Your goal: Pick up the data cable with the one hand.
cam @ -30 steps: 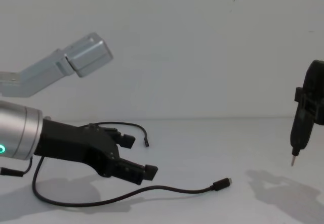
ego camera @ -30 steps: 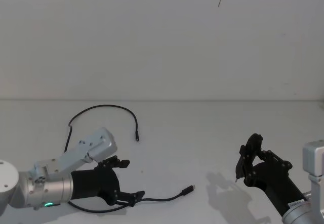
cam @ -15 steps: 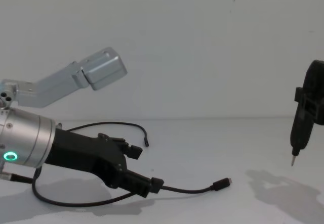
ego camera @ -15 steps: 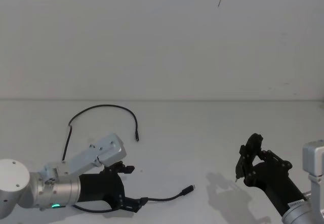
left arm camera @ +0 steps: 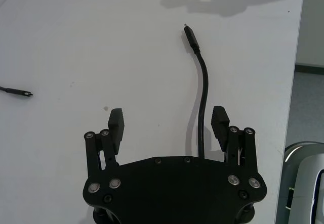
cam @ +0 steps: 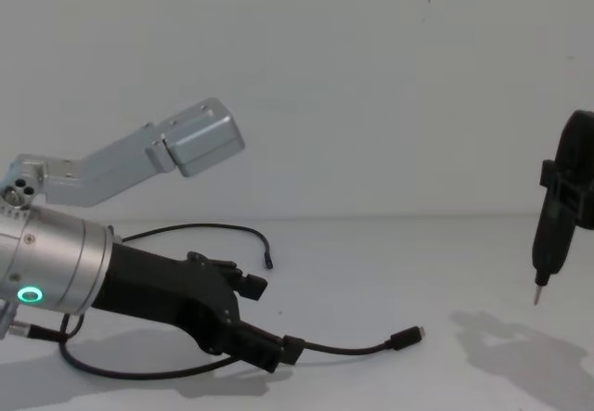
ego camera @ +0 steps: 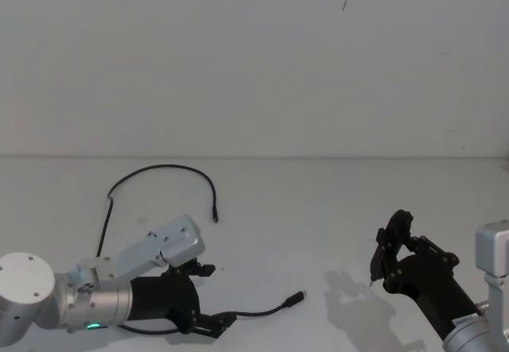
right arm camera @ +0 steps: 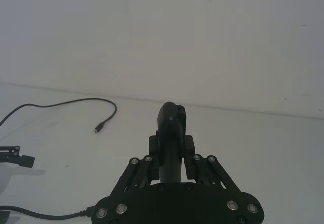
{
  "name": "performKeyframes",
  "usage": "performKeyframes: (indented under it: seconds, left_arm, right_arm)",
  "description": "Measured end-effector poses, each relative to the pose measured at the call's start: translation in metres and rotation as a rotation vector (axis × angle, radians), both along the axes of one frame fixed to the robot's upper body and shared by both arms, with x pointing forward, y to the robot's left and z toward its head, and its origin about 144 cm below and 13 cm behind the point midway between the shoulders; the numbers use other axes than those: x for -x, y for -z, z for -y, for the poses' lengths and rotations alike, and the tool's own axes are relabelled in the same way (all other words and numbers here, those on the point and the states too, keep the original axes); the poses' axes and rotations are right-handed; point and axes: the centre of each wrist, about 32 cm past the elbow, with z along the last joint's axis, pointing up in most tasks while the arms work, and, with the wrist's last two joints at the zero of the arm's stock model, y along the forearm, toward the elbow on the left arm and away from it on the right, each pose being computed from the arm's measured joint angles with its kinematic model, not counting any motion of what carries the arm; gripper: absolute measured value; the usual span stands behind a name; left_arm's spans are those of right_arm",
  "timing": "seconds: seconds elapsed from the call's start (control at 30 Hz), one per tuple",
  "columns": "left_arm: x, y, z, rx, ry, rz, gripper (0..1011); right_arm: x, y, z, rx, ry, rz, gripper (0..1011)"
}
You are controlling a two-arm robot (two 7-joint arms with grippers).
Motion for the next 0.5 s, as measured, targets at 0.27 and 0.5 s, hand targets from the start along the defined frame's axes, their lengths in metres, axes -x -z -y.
performKeyframes:
  seconds: [0.27,0.5]
  left_arm:
    - [-0.0002,0.0007,0.0014,-0.004,0.001,0.002,843]
    - [-0.0003,0.0010,0.0019,-0.006,0.001,0.002,660]
  right_arm:
    - [0.0000,0.0000,0.0000,0.000,0.000,0.000,263]
    - [0.0000,0.0000,0.0000,0.000,0.000,0.000,263]
